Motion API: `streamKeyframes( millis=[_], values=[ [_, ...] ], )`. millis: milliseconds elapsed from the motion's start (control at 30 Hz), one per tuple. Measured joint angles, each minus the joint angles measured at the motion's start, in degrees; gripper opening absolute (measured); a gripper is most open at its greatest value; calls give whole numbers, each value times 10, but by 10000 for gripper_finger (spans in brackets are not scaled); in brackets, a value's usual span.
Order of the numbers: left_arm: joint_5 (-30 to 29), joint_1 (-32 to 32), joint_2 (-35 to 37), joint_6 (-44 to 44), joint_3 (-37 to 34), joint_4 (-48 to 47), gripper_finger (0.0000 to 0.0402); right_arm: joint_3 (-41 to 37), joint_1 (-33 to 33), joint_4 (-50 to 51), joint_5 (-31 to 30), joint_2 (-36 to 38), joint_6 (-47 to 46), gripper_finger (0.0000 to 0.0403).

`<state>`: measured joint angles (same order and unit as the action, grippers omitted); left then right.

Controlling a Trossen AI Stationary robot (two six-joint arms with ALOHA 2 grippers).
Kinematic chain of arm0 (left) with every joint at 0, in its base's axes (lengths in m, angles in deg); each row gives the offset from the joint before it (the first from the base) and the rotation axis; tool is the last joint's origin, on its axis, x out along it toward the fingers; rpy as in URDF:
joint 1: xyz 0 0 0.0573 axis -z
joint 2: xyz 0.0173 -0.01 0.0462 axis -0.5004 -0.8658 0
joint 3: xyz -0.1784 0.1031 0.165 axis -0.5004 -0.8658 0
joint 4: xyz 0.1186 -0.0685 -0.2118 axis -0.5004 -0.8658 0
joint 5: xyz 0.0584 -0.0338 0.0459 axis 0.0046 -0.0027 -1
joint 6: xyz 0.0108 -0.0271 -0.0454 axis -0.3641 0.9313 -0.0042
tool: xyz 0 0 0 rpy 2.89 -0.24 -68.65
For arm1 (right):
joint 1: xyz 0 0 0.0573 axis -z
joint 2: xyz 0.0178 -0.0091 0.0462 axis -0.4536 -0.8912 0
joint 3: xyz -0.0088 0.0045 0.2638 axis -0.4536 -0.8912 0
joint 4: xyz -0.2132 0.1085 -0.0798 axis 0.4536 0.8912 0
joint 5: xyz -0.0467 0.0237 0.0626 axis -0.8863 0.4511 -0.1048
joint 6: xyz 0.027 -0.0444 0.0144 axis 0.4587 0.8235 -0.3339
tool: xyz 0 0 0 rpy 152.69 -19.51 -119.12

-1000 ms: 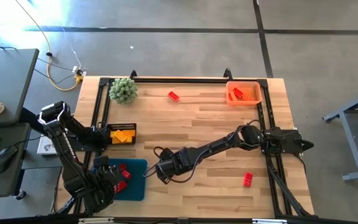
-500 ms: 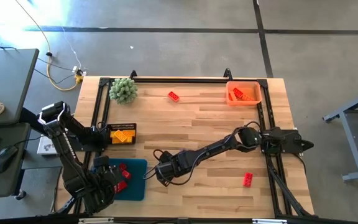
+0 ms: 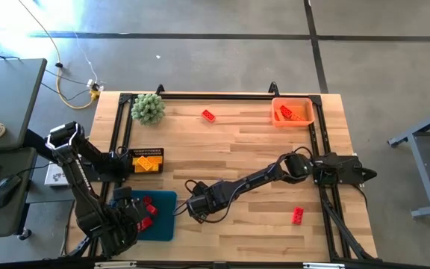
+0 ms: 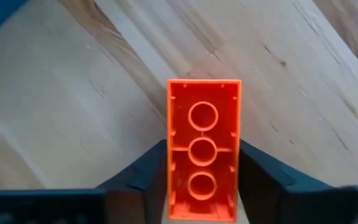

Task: Sort & place blocks by color
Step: Put the orange game piece into the orange bin

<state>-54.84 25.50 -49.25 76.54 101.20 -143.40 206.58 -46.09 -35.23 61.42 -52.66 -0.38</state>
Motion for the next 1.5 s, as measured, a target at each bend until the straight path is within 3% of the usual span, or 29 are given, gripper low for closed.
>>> streamKeyframes(
  millis=[100,400,800,1233,1500],
  values=[
    [-8,-6,0,9,0,0,205,0,0,-2,1,0,15,110],
    [-29,-28,0,5,0,0,204,1,3,1,7,8,84,109],
    [-92,-111,12,-97,0,-2,203,2,39,23,-21,58,188,109],
    [-163,-240,42,-223,0,-2,203,2,85,150,-143,131,242,109],
    [-177,-331,56,-287,1,2,203,2,124,254,-217,151,237,109]
  ],
)
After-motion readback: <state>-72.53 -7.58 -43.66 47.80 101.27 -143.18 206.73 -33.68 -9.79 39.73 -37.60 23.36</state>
